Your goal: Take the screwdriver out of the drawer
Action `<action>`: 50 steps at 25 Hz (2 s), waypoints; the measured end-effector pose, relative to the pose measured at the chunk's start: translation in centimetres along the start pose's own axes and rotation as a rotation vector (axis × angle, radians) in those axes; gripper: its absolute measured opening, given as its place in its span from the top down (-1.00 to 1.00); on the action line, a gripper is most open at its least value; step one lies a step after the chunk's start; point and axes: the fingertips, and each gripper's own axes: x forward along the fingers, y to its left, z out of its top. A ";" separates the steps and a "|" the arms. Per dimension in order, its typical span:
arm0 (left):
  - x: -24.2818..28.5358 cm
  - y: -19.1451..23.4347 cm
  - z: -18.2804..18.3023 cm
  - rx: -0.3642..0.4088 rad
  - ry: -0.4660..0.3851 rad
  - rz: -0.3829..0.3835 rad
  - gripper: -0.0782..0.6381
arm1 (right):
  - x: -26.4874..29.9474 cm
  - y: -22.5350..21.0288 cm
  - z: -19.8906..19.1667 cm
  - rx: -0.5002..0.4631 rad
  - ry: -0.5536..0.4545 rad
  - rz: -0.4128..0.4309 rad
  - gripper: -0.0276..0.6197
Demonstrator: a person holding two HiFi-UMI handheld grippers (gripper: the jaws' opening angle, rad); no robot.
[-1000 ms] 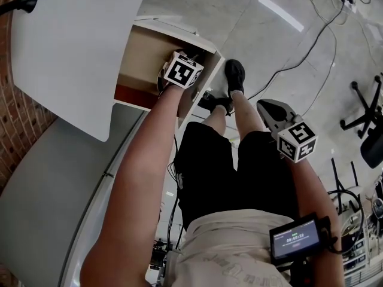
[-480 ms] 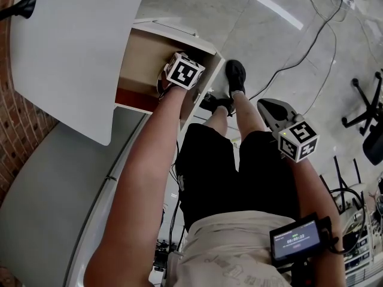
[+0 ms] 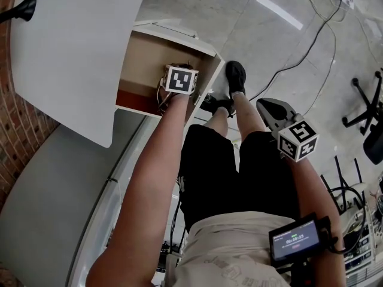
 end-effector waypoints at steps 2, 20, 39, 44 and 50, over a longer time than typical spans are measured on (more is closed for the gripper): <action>0.1 0.0 -0.4 -0.129 -0.019 -0.014 0.67 | 0.1 0.0 0.0 0.002 0.001 0.000 0.89; -2.1 0.4 -0.6 -0.070 -0.209 -0.068 0.74 | 0.2 -0.4 0.3 0.012 0.000 -0.004 0.89; -14.3 -0.8 -0.3 -0.113 -0.611 -0.075 0.74 | 1.9 3.6 3.2 -0.137 0.043 0.095 0.89; -17.8 -1.3 -1.0 -0.162 -0.658 -0.076 0.74 | 1.7 5.4 4.6 -0.173 0.048 0.117 0.89; -21.6 -0.4 -1.7 -0.235 -0.719 -0.075 0.74 | 2.9 8.4 7.7 -0.226 0.031 0.151 0.89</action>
